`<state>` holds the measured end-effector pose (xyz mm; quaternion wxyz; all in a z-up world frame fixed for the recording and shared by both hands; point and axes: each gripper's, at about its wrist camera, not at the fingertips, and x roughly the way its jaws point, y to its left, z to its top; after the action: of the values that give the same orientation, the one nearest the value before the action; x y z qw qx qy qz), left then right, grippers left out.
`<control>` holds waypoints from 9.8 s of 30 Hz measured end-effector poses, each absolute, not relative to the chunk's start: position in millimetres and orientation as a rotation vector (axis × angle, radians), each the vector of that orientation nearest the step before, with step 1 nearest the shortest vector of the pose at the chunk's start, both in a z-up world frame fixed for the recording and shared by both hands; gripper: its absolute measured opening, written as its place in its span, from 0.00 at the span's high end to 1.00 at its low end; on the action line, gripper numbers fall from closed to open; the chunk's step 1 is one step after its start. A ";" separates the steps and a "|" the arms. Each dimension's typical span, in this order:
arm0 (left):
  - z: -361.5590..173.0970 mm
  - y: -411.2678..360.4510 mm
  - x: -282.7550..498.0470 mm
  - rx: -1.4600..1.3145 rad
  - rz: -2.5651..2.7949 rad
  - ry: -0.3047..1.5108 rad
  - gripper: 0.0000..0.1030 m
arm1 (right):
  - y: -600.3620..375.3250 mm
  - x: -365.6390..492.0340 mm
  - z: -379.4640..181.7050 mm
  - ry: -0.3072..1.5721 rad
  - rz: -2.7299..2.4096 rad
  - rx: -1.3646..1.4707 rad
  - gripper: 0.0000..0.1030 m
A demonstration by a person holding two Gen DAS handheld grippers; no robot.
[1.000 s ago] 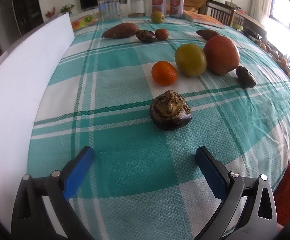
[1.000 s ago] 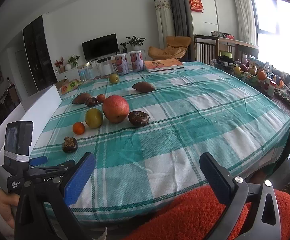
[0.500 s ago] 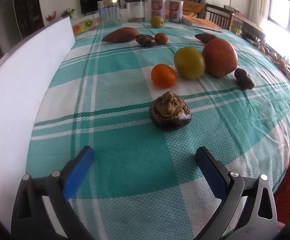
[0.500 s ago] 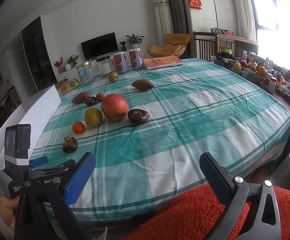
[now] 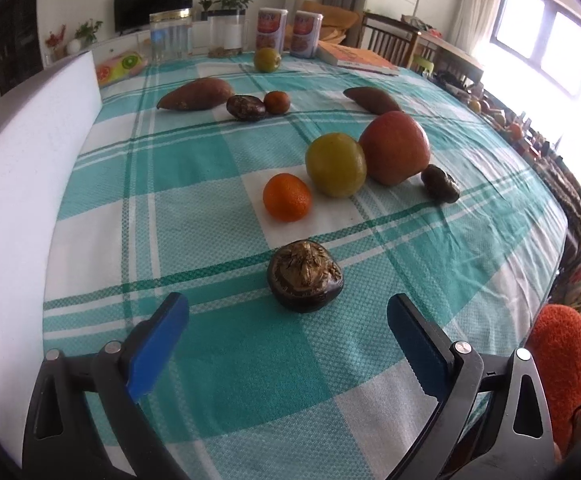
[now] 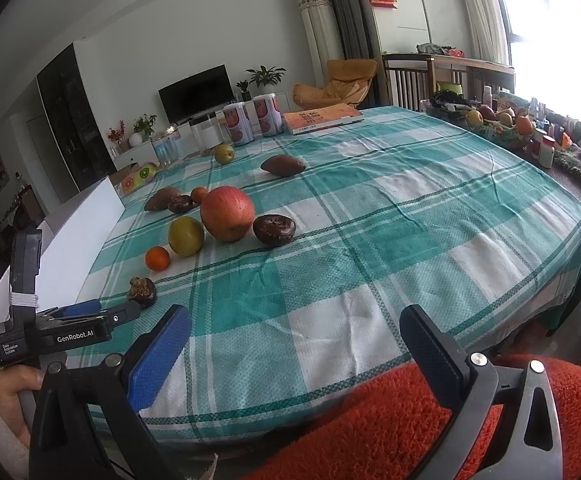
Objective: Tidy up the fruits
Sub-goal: 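Reach the left tool to the brown mangosteen while the right tool reaches the red apple, then grasp the mangosteen with the left tool while the right tool grasps the red apple, then carry both fruits over the white box and open both tools to drop them, then move the left tool back over the table toward the yellow-green fruit, then grasp the yellow-green fruit with the left tool, then carry the yellow-green fruit toward the box while the right tool grasps another mangosteen, then open both tools over the box to drop the yellow-green fruit and mangosteen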
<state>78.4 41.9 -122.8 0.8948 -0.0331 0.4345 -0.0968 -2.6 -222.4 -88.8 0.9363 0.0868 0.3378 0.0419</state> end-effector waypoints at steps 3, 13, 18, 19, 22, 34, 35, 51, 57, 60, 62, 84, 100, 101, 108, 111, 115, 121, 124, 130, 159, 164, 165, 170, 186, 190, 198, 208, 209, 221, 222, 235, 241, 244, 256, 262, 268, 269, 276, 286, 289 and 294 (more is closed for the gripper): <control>-121.4 25.1 89.9 -0.015 -0.231 0.877 0.04 | -226.8 5.7 -89.9 0.736 0.135 0.210 0.00; -124.2 42.9 102.9 -0.096 -0.244 0.879 0.71 | -210.6 134.4 -86.7 0.976 0.344 0.087 0.00; -117.0 56.3 93.9 -0.125 -0.237 0.871 0.91 | -163.7 210.7 -110.5 1.075 0.482 0.018 0.00; -116.0 57.0 92.6 -0.120 -0.235 0.868 0.91 | -158.8 222.7 -114.6 1.090 0.499 0.034 0.00; -116.8 56.0 90.8 -0.083 -0.237 0.863 0.91 | -148.1 247.1 -123.7 1.139 0.537 0.071 0.15; -133.2 51.7 86.8 -0.027 -0.268 0.907 0.58 | -145.2 264.6 -133.3 1.221 0.518 0.120 0.32; -133.3 52.0 86.3 -0.027 -0.270 0.901 0.58 | -147.6 263.7 -131.8 1.213 0.510 0.134 0.32; 4.6 192.4 -9.0 -0.390 -0.139 0.706 0.59 | -10.3 176.0 -13.9 1.056 0.950 0.301 0.32; -8.6 298.2 -35.0 -0.334 0.292 0.719 0.59 | 136.0 111.0 -27.9 1.104 1.194 0.201 0.32; -32.7 333.2 -38.2 -0.352 0.413 0.760 0.59 | 184.6 89.0 -51.4 1.108 1.181 0.048 0.32; -45.4 342.8 -38.1 -0.358 0.455 0.782 0.59 | 201.3 80.6 -65.1 1.094 1.147 -0.040 0.32; -20.9 203.3 13.4 -0.124 0.201 0.661 0.28 | -56.4 54.6 -84.4 0.917 0.371 -0.100 0.00; -41.3 154.4 32.5 -0.102 0.192 0.777 0.28 | -138.9 41.4 -99.5 0.829 0.222 0.105 0.00; -41.1 151.2 32.9 -0.079 0.200 0.777 0.28 | -142.1 42.1 -96.8 0.829 0.223 0.109 0.00; 6.7 110.2 -4.5 0.080 0.314 0.458 0.18 | -192.7 42.6 -43.2 0.757 -0.039 -0.118 0.00; 16.8 75.3 -7.9 0.072 0.133 0.424 0.14 | -210.4 45.5 -41.7 0.773 -0.123 -0.180 0.00; -17.0 30.6 27.0 0.016 -0.117 0.626 0.14 | -233.7 44.9 -62.7 0.780 -0.058 0.014 0.00; -103.2 2.7 79.9 -0.034 -0.220 0.855 0.15 | -219.8 38.2 -90.3 0.754 -0.023 -0.031 0.00; -130.4 7.1 93.1 -0.031 -0.183 0.891 0.15 | -218.7 36.3 -88.5 0.725 -0.014 -0.033 0.00; -136.6 15.8 97.8 -0.082 -0.167 0.870 0.15 | -220.8 44.5 -95.4 0.769 -0.014 -0.023 0.00; -139.9 7.1 101.7 0.001 -0.144 0.884 0.14 | -222.9 36.9 -85.3 0.710 -0.015 -0.024 0.00; -139.9 7.3 101.9 0.001 -0.143 0.884 0.14 | -223.4 36.4 -86.0 0.709 -0.014 -0.024 0.00; -139.9 6.8 101.5 0.001 -0.143 0.883 0.14 | -223.3 36.0 -85.6 0.709 -0.013 -0.024 0.00; -140.0 6.7 101.5 0.001 -0.143 0.883 0.14 | -221.2 37.3 -86.5 0.717 -0.012 -0.029 0.00; -140.2 5.6 101.3 0.007 -0.142 0.884 0.14 | -221.9 37.8 -87.0 0.714 -0.002 -0.009 0.00; -138.6 10.8 101.3 -0.018 -0.182 0.893 0.12 | -227.9 37.8 -86.8 0.716 0.006 0.030 0.00; -121.3 50.6 108.7 -0.239 -0.230 0.918 0.13 | -226.7 37.4 -88.0 0.722 0.006 0.023 0.00; -104.8 8.6 170.1 0.009 -0.185 0.984 0.13 | -227.6 38.1 -88.9 0.726 0.007 0.027 0.00; -106.7 3.7 177.1 0.040 -0.181 0.996 0.14 | -227.7 38.2 -88.9 0.726 0.007 0.028 0.00; -90.0 19.6 173.7 -0.079 -0.225 0.957 0.49 | -245.8 68.0 -102.5 0.872 0.159 0.224 0.00; -80.8 24.0 166.3 -0.109 -0.234 0.938 0.49 | -249.3 81.4 -106.5 0.906 0.220 0.302 0.00; 12.2 119.4 67.1 -0.303 -0.223 0.779 0.49 | -201.7 188.3 -142.5 1.052 0.256 0.278 0.57; 26.0 174.5 37.0 -0.341 -0.149 0.749 0.49 | -218.5 168.1 -121.0 0.935 0.310 0.361 1.00; 24.8 200.3 26.1 -0.389 -0.114 0.744 0.49 | -205.9 163.5 -111.2 0.913 0.298 0.233 0.99; 22.4 198.2 4.9 -0.488 -0.173 0.723 0.49 | -183.1 193.9 -131.7 0.963 0.211 0.180 0.34; 22.9 171.7 -3.1 -0.498 -0.280 0.763 0.49 | -185.2 199.9 -143.4 0.981 0.197 0.189 0.52; 24.0 225.9 -7.5 -0.468 -0.072 0.718 0.49 | -174.8 176.1 -103.5 0.908 0.324 0.345 0.52; 21.1 237.7 -6.1 -0.454 -0.017 0.716 0.49 | -162.7 172.1 -91.2 0.899 0.376 0.363 0.52; -18.6 301.9 -5.4 -0.413 0.285 0.779 0.49 | 24.5 107.2 -30.2 0.929 0.919 0.295 0.52; -49.0 338.6 -37.2 -0.463 0.450 0.827 0.41 | 180.5 48.4 -61.6 1.001 1.104 -0.014 0.51; -42.2 338.4 -41.9 -0.448 0.485 0.782 0.27 | 168.5 51.0 -61.9 0.968 1.060 -0.019 0.38; -26.3 314.3 -32.6 -0.452 0.403 0.715 0.27 | 106.4 64.8 -53.3 0.853 0.905 0.010 0.22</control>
<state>-32.6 314.3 -26.3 0.8923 -0.2177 0.3444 0.1944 64.8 106.4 -53.3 0.8129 0.0047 0.3994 0.4239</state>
